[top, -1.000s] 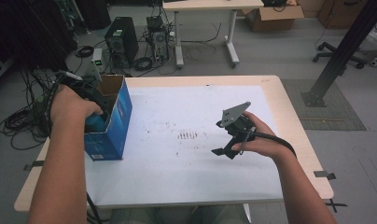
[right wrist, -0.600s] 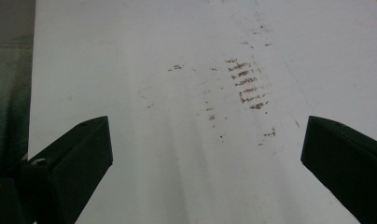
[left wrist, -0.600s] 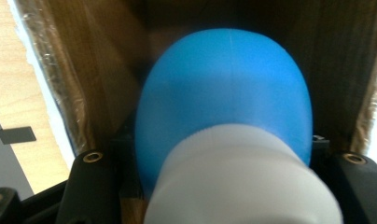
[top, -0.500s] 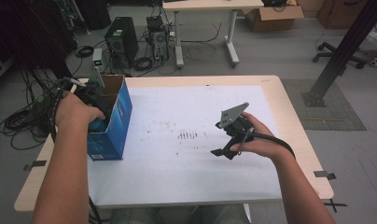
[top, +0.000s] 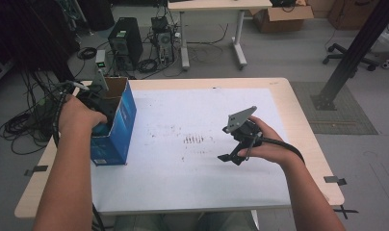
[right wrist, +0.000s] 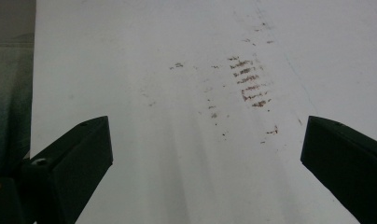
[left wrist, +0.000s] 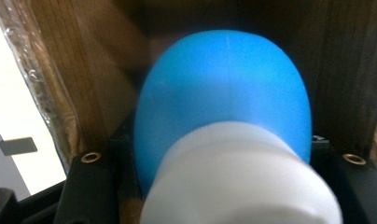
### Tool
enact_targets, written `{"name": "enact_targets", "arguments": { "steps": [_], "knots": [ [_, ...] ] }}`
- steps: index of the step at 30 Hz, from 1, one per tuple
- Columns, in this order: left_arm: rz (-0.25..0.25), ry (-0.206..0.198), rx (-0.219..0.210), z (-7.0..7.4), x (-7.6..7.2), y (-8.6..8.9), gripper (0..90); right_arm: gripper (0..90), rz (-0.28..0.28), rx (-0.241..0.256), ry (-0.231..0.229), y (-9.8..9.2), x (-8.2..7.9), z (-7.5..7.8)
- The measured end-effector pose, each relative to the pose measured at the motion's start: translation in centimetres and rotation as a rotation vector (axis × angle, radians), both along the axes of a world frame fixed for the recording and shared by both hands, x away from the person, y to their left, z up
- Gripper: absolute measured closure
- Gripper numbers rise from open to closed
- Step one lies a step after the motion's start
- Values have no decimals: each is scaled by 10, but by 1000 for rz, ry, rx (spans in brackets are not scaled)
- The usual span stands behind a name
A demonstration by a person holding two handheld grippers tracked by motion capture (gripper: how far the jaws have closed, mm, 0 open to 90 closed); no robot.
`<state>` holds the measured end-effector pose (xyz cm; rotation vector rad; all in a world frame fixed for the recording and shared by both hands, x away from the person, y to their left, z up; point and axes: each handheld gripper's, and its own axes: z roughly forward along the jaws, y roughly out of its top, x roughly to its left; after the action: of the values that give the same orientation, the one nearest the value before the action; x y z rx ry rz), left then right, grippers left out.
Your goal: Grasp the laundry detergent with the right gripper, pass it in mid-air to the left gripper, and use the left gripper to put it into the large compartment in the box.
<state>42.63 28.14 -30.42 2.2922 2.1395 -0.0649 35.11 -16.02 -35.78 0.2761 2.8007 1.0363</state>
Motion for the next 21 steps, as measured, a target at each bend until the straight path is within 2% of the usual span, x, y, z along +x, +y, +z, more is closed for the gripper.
{"name": "enact_targets", "arguments": {
  "steps": [12,21],
  "knots": [
    [11,-10,4,0,-1,1,353,23,-2,0,2,-2,-2,-1],
    [7,-4,16,6,-3,-3,290,23,3,4,3,0,-2,-2]
  ]
}}
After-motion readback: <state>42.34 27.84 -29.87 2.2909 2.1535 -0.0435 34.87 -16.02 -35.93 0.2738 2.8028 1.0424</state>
